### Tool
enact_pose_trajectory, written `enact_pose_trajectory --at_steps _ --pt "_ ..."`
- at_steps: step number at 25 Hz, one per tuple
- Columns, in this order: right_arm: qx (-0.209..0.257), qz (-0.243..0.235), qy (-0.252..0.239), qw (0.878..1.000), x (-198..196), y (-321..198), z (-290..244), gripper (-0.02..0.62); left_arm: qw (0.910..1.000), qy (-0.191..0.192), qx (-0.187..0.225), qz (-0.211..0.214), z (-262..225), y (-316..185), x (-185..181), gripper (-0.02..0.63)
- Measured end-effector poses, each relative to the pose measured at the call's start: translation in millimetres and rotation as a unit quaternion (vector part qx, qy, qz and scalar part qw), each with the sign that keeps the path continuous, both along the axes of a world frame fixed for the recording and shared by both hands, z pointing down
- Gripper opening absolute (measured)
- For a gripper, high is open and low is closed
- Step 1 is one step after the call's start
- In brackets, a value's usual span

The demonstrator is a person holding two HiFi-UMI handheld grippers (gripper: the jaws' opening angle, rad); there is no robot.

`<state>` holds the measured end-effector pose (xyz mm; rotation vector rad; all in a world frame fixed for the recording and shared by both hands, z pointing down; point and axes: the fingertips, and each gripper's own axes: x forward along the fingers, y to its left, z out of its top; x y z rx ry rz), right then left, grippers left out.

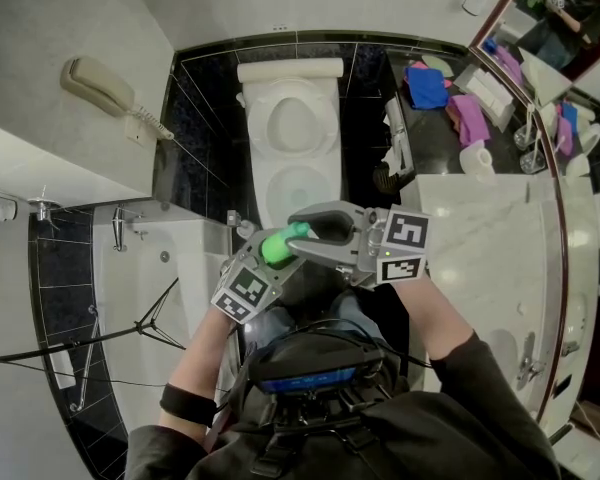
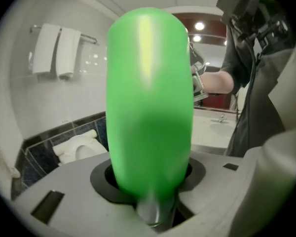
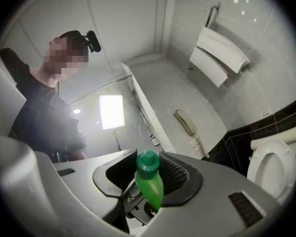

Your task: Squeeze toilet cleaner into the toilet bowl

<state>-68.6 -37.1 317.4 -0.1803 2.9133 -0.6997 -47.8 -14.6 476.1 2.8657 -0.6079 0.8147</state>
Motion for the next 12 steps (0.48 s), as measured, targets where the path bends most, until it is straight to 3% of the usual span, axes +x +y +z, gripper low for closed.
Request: enact_pose_trajectory --at_steps 3,6,9,12 --pt "-0.047 0.026 0.014 0.998 0 -8 14 0.16 0.9924 -0.053 0.066 -0.09 15 -21 -18 0.192" --pt "-0.089 0.042 0.019 0.995 2 -11 24 0.16 0.9725 -0.11 0.137 -0.153 18 -39 -34 0.192" --pt "-0.12 0.047 0.019 0.991 3 -11 32 0.158 0.9519 -0.151 0.187 -0.19 18 -48 -46 0.192" --pt "-0.138 0.046 0.022 0.989 1 -10 37 0.155 0.944 -0.163 0.2 -0.205 15 -50 -51 0.192"
